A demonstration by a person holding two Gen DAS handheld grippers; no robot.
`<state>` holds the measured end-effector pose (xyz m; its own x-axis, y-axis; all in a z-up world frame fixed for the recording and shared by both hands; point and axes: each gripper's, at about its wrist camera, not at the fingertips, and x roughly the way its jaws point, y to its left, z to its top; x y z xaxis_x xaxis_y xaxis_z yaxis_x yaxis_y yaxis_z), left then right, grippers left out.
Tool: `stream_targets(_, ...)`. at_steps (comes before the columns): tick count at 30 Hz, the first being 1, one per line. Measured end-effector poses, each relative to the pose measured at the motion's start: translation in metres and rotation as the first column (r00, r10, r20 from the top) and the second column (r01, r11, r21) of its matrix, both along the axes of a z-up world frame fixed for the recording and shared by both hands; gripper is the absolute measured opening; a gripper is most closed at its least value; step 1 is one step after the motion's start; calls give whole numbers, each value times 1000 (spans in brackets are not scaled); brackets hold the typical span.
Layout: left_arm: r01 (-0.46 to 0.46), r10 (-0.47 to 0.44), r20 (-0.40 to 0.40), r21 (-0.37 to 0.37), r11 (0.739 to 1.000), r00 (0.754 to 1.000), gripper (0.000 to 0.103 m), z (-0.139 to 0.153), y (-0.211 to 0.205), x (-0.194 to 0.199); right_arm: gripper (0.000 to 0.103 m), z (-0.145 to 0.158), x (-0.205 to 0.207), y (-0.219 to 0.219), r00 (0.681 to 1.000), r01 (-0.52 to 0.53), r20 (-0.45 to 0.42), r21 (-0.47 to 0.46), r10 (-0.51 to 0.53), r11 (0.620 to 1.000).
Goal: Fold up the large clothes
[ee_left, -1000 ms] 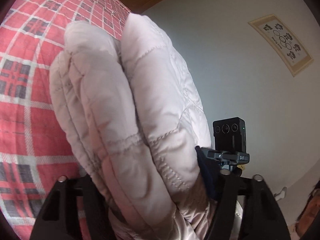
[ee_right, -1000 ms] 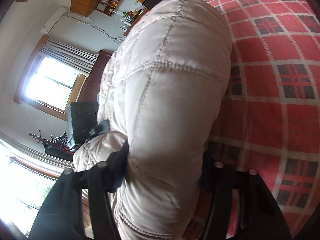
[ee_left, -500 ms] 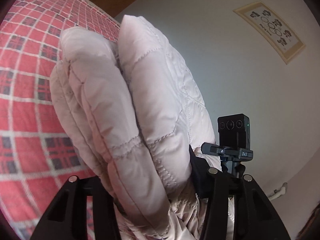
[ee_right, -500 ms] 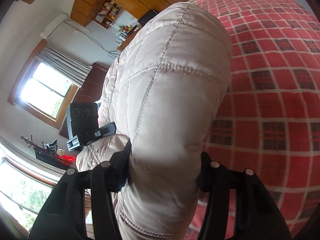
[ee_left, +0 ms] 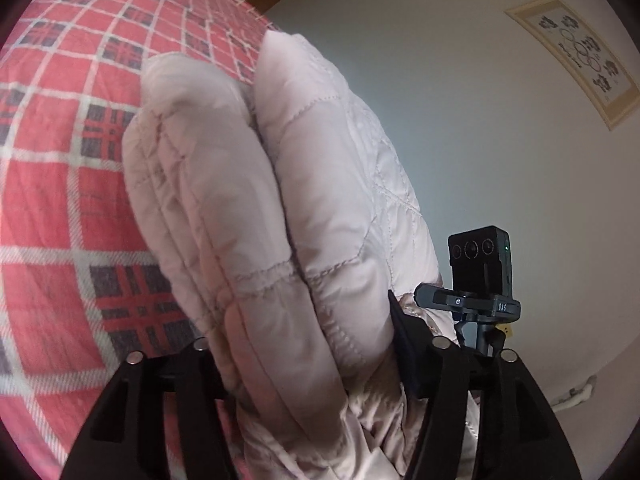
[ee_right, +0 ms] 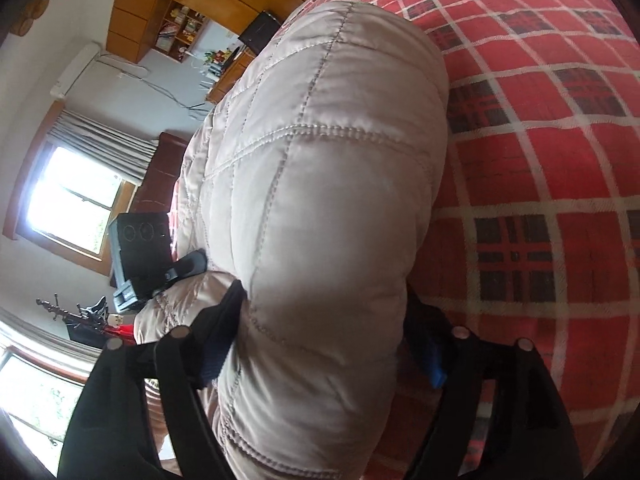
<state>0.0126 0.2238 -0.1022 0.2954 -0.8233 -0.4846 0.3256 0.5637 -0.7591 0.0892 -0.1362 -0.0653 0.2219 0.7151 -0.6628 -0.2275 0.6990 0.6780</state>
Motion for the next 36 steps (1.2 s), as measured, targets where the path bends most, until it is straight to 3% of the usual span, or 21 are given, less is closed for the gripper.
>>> stream_targets(5, -69, 68, 28, 22, 997, 997, 68, 19, 26, -30, 82, 14, -33, -3, 1000, 30, 7, -58, -30, 998)
stream_targets(10, -184, 166, 181, 90, 979, 969, 72, 54, 41, -71, 82, 30, -71, 4, 999, 27, 48, -129, -21, 991)
stream_targets(15, -175, 132, 267, 142, 974, 954, 73, 79, 15, -95, 82, 42, -92, 20, 997, 36, 76, -191, -22, 981)
stream_targets(18, -150, 88, 286, 204, 967, 954, 73, 73, 4, -97, 83, 43, -98, 24, 996, 42, 91, -213, -23, 976)
stream_targets(21, -166, 78, 284, 298, 940, 956, 72, 57, -3, -98, 83, 39, -105, 24, 996, 44, 87, -205, -26, 978)
stream_targets(30, -138, 73, 201, 334, 932, 977, 75, 6, 7, -116, 84, 19, -89, 23, 999, 35, 37, -198, -29, 980)
stream_targets(36, -140, 92, 170, 304, 942, 981, 77, 2, 13, -112, 84, 20, -97, 19, 997, 56, 67, -196, -44, 979)
